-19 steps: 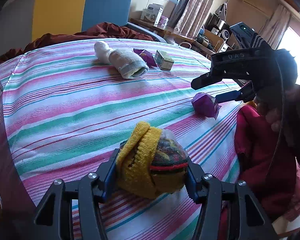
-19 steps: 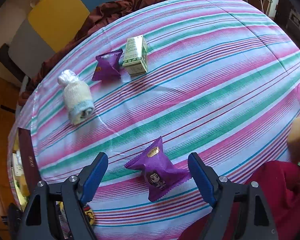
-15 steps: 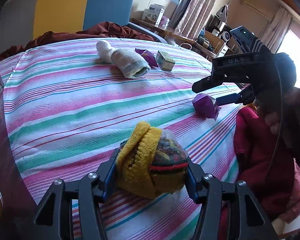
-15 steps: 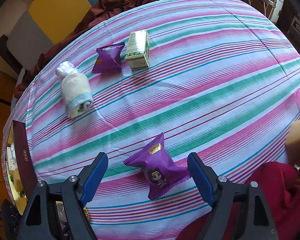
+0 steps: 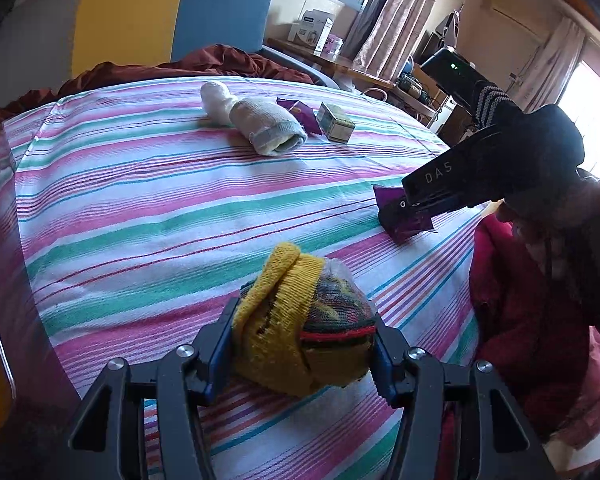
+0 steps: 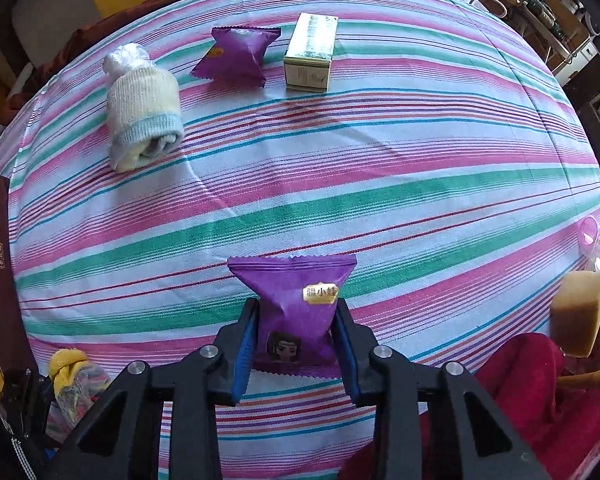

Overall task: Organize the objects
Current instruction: 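Lift the yellow knit bundle and purple packet toward the gold tray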

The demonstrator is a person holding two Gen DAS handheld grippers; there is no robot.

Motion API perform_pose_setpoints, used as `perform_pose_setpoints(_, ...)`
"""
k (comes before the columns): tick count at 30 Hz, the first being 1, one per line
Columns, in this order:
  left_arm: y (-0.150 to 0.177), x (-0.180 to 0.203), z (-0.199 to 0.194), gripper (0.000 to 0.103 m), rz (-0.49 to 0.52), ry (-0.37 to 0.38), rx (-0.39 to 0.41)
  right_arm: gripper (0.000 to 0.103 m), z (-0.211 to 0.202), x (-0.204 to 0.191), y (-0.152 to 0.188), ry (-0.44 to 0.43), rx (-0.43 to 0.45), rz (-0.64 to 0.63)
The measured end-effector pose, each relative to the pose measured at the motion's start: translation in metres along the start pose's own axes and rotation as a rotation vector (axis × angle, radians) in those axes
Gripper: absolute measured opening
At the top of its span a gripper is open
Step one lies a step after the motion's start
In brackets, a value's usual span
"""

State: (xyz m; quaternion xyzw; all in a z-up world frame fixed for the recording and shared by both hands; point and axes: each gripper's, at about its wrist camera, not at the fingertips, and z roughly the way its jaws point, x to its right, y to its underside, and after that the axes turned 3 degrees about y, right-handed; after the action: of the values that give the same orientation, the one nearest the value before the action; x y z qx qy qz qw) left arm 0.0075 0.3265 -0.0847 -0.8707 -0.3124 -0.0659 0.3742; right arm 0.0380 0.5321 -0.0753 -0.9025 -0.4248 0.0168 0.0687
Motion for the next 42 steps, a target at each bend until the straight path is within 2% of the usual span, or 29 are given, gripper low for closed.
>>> perform_pose_setpoints(3,0.001,0.000,0.000,0.059,0.005,-0.004,0.001,0.035,0.000,-0.008,0.001,-0.013,0.032,-0.006)
perform_pose_setpoints(8,0.003,0.000,-0.002,0.059,0.018,-0.012,0.005,0.035,-0.003,-0.033,0.009,0.075,0.133,-0.092)
perform_pose_setpoints(14,0.005,0.003,-0.004,0.058,0.030,-0.031,0.014,0.035,-0.003,-0.028,0.008,0.037,0.169,-0.092)
perform_pose_setpoints(20,0.005,0.006,-0.012,0.056,0.038,-0.072,0.003,0.035,-0.004,-0.027,0.007,0.037,0.188,-0.121)
perform_pose_setpoints(31,0.009,0.010,-0.045,0.055,0.048,-0.089,0.032,0.035,-0.004,-0.033,0.001,0.060,0.202,-0.153)
perform_pose_setpoints(34,0.006,0.009,-0.063,0.055,0.038,-0.085,0.057,0.035,-0.005,-0.034,0.002,0.064,0.203,-0.157)
perform_pose_setpoints(37,0.001,0.002,-0.096,0.055,0.020,-0.104,0.122,0.035,-0.004,-0.038,0.003,0.071,0.205,-0.164)
perform_pose_setpoints(42,-0.006,-0.043,-0.163,0.055,-0.072,-0.222,0.235,0.035,-0.001,-0.040,0.003,0.075,0.207,-0.170)
